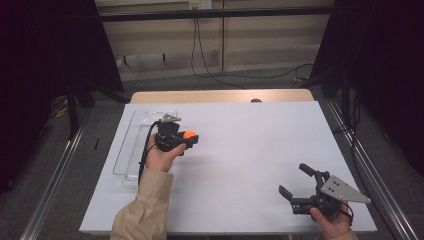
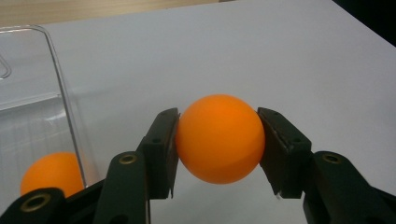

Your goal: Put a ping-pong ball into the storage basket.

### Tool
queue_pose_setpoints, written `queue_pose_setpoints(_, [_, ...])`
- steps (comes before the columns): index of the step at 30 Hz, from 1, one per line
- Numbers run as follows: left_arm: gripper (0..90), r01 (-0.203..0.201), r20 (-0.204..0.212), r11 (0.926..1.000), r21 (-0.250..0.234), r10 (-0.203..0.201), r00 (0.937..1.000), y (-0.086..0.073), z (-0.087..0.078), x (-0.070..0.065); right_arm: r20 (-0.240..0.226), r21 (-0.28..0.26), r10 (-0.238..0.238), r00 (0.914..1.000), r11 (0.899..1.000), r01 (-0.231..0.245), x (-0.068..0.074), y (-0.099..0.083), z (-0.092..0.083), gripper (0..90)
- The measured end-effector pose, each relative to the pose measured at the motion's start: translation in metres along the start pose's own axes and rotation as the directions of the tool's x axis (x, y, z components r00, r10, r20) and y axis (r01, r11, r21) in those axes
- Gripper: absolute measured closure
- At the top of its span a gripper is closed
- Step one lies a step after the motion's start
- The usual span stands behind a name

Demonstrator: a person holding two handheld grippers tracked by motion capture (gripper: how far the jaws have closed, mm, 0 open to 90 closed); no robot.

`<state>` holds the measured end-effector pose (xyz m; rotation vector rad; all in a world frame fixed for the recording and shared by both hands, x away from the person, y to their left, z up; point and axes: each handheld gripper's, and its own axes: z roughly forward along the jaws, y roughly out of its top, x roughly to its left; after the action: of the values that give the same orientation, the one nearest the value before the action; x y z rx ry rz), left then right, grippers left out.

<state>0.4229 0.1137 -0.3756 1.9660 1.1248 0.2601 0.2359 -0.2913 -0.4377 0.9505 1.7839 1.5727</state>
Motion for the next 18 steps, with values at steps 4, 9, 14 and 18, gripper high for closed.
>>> queue_pose_setpoints(4, [50.9, -0.002, -0.005, 1.0000, -0.005, 0.002, 1.0000, 0.0001, -0.0027, 0.0023, 0.000, 0.000, 0.000, 1.0000, 1.000, 0.000, 0.0000, 0.0000, 0.0001, 2.1])
queue_pose_setpoints(9, [50.9, 0.002, -0.012, 0.9999, -0.011, -0.002, 0.9999, -0.0003, -0.0057, 0.0044, -0.001, 0.001, 0.000, 1.0000, 1.000, 0.000, 0.0002, 0.0000, 0.0003, 2.1])
queue_pose_setpoints(14, [50.9, 0.005, -0.017, 0.9999, -0.014, -0.005, 0.9998, -0.0009, -0.0087, 0.0067, -0.001, 0.001, -0.001, 1.0000, 1.000, 0.001, 0.0002, 0.0000, 0.0004, 2.1])
queue_pose_setpoints(18, [50.9, 0.008, -0.023, 0.9999, -0.015, -0.008, 0.9997, -0.0017, -0.0106, 0.0088, -0.001, 0.001, -0.001, 1.0000, 1.000, 0.001, 0.0001, 0.0001, 0.0005, 2.1])
